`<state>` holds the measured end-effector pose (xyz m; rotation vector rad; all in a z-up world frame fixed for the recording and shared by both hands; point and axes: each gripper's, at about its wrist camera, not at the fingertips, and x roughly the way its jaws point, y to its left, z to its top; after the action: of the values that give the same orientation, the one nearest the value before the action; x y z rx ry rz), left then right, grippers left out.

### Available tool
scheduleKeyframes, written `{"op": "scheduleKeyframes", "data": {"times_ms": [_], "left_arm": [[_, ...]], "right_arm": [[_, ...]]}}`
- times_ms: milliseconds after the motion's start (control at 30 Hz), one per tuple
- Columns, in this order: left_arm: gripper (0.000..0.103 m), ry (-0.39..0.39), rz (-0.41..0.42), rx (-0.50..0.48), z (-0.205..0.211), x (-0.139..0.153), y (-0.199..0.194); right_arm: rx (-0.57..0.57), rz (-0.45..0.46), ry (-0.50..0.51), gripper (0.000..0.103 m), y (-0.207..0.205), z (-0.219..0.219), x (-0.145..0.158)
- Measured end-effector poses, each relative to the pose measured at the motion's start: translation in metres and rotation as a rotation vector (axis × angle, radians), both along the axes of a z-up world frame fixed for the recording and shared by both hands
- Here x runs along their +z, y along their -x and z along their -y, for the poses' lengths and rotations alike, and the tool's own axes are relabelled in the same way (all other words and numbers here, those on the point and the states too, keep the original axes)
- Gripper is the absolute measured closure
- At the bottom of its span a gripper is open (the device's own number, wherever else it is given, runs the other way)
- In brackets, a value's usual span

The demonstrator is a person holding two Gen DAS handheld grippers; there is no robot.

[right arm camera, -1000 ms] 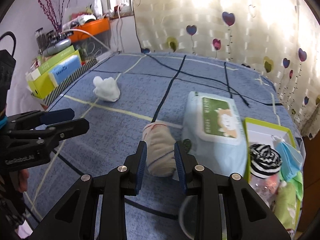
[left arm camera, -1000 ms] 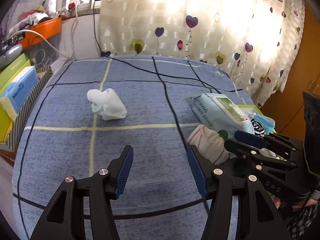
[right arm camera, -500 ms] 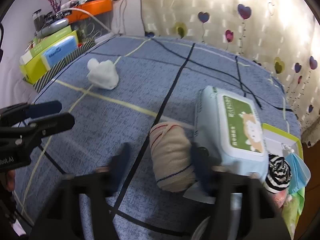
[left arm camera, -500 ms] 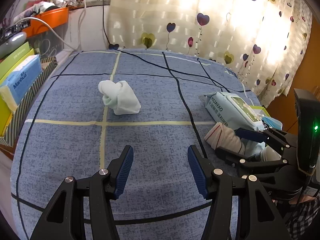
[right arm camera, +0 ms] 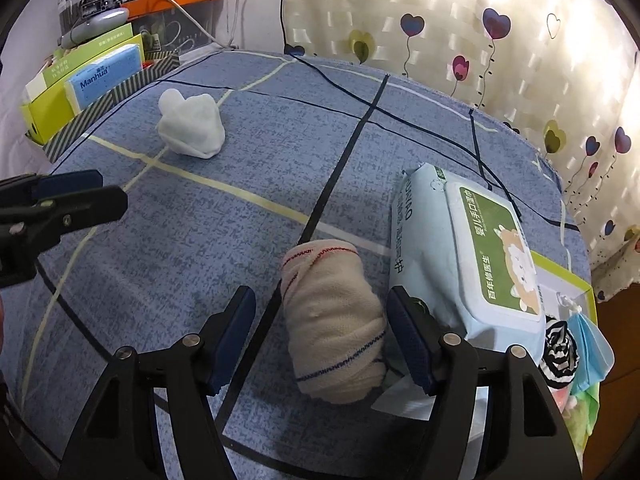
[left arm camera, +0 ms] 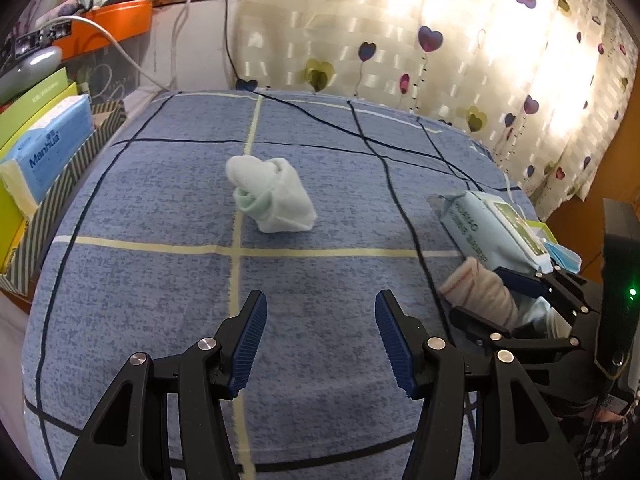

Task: Organize soft objects
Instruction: 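Grasp the beige rolled sock with the right gripper while the left gripper approaches the white socks, then close the left gripper on the bundled white socks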

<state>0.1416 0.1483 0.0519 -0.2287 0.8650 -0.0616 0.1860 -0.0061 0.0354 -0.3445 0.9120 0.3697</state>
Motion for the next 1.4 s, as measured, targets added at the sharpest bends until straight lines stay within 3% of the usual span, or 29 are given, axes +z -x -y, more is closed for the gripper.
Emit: {"op": "scheduleKeyframes", "data": {"times_ms": [67, 367, 700, 1400], "left_arm": [[0.047, 0.000, 0.002, 0.000, -0.005, -0.001, -0.004], [0.032, 0.013, 0.006, 0.003, -0.027, -0.002, -0.026], [0.030, -0.064, 0.018, 0.008, -0.032, 0.001, -0.062], [0.029, -0.070, -0.064, 0.011, -0.030, -0.024, -0.109]], "right_arm": [[-0.011, 0.014, 0.012, 0.051, -0.001, 0.000, 0.001], [0.001, 0.022, -0.030, 0.055, 0.004, -0.004, 0.011], [0.025, 0.026, -0.071, 0.056, 0.019, -0.015, 0.018], [-0.007, 0.034, -0.128, 0.056, 0.023, -0.008, 0.019]]}}
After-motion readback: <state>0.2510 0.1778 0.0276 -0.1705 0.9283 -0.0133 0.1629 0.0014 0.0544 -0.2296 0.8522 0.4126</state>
